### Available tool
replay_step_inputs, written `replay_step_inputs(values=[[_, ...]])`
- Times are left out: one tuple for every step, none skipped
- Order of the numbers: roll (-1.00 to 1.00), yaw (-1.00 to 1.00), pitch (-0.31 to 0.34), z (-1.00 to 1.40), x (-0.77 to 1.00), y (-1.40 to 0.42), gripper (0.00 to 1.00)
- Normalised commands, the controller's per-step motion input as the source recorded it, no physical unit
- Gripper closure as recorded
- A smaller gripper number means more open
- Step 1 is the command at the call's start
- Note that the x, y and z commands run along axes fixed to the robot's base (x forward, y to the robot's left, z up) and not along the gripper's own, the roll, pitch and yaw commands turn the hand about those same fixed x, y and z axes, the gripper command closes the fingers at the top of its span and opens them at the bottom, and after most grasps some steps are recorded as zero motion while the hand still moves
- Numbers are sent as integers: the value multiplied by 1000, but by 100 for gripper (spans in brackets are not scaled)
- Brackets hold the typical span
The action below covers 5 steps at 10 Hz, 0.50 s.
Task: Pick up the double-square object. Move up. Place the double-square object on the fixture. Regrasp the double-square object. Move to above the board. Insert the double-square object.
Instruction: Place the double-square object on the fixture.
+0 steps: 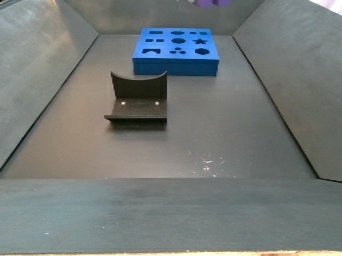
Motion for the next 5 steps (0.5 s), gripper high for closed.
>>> replay_step_inputs(values=[[31,-901,528,249,1000,140,100],[-2,-555,414,179,1000,110,100],[-31,-360,337,153,1000,95,100],[-43,-196,264,121,1000,83,100],[-42,-143,238,105,1000,77,100]])
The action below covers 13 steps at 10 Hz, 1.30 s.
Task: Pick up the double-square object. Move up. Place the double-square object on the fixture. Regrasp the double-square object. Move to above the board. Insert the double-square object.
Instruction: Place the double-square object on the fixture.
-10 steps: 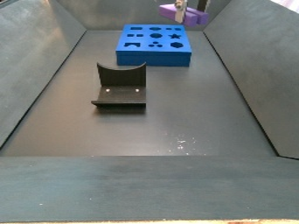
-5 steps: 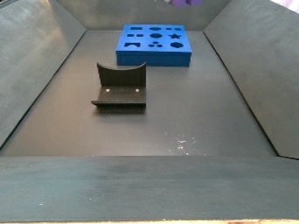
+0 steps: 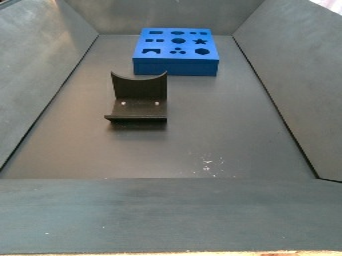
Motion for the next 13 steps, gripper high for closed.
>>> replay_step_inputs(values=[[-37,-70,198,75,1000,62,100],[-35,-53,184,62,976,56,100],[-32,-38,182,43,862,44,100],[-29,-33,179,38,786,38,100],[-1000,-59,-134,-857,1000,621,100],[-1000,-59,-137,-893,1000,642,100],[-1000,-55,-144,-774,1000,578,100],[-1000,-52,-133,-631,1000,456,100],[-1000,-49,-118,-429,939,285,100],[-1000,-43,-108,-168,844,130,100],[-978,-36,-65,-74,736,98,100],[-799,-19,-8,-47,639,86,100],[-575,-14,45,-37,542,72,100]])
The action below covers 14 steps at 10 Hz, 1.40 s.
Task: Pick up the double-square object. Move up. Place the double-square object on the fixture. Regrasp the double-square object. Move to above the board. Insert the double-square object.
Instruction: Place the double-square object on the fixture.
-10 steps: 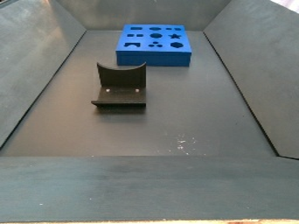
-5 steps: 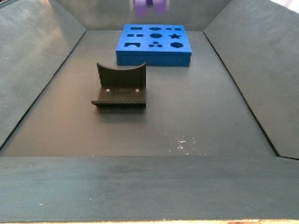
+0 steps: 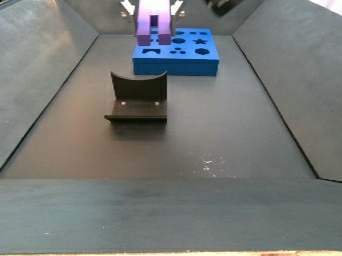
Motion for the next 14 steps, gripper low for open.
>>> replay_step_inputs(values=[[-413,-19,69,-29,484,66,100],[-323,-25,80,-20,443,56,100],[-226,-39,90,-12,350,48,100],[-192,-46,97,-13,253,50,100],[-176,-47,101,-9,185,46,100],[-1000,-91,83,-1000,152,77,100],[-1000,-97,78,-1000,133,81,100],[-1000,-113,86,-1000,136,92,100],[-1000,-128,107,-1000,151,95,100],[-1000,-143,117,-1000,162,104,100],[-940,-165,116,-1000,175,114,100],[-836,-165,103,-1000,182,118,100],[-614,-161,78,-1000,198,127,100],[-455,-157,63,-1000,207,137,100]])
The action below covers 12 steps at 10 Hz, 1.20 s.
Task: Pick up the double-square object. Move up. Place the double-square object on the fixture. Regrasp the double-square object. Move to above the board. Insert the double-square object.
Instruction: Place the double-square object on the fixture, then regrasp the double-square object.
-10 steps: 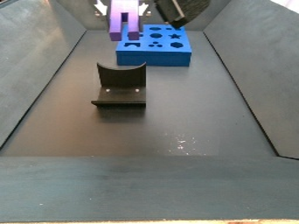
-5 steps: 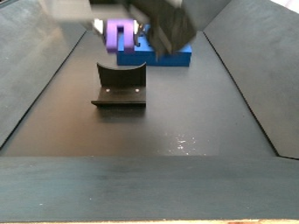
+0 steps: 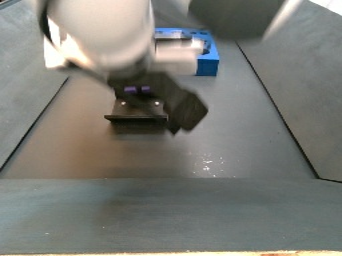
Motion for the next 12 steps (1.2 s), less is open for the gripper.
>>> replay_step_inputs(values=[[-312,-147,53,-823,181,113,100],[-224,-138,41,-636,145,83,100],[-182,-126,13,-383,107,67,100],[-172,-116,-5,-210,93,61,100],[0,0,0,0,0,0,0],[-22,4,-12,1000,0,0,0],[-21,8,-7,1000,-6,1,0],[-7,17,3,1000,-23,5,0],[11,23,14,1000,-26,1,0],[23,26,29,1000,-29,-1,0],[35,23,49,949,-35,0,0],[39,16,64,778,-37,0,0]])
